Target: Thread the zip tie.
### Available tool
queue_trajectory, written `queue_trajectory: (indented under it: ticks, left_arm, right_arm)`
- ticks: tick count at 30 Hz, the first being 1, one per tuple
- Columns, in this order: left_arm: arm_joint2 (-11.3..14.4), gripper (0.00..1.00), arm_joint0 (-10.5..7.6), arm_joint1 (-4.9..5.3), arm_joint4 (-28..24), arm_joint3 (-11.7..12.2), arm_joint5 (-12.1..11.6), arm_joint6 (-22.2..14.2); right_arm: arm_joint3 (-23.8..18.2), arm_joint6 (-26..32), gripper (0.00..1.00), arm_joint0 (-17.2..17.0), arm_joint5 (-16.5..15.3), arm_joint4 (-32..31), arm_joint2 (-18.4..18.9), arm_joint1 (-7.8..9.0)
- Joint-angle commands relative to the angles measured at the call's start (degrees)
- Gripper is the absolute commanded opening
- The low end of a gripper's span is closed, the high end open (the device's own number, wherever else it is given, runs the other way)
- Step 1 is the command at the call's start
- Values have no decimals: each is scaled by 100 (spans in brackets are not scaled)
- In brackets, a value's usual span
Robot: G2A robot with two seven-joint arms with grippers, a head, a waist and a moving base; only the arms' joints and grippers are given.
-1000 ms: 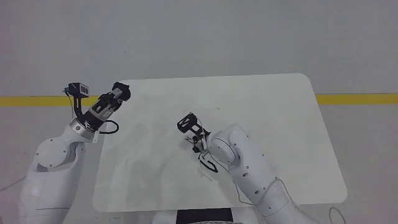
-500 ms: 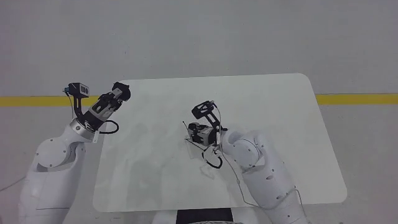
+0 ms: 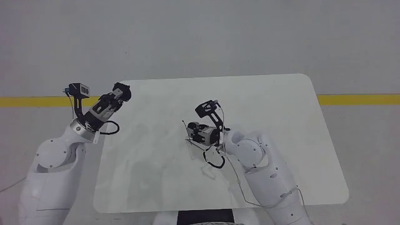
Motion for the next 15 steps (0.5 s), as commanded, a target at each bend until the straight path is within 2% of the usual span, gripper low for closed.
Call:
queue_trajectory:
  ticks: [1,4,9,12,15]
  left_arm:
    - [22,0,-3,-6,4,6,43,112]
    - [59,0,46,-14,-106,25,98,156]
    - [38,0,142,-14,-458,68,131,-8]
    - [21,0,190,-12,-771,131,81,-269]
    - [-8,0,220,-6,-1123,222,0,-690]
  right_arm:
    - [36,-343,0,29,47,124,-72,-9]
    - [76,-875,0,120,134,272,-209,-33]
    - [139,-1624,0,246,113,702,-379,-72]
    - [191,-1975,0,321,32,953,-468,-89]
    - [255,-2333,0,370,-40,1251,-536,-107]
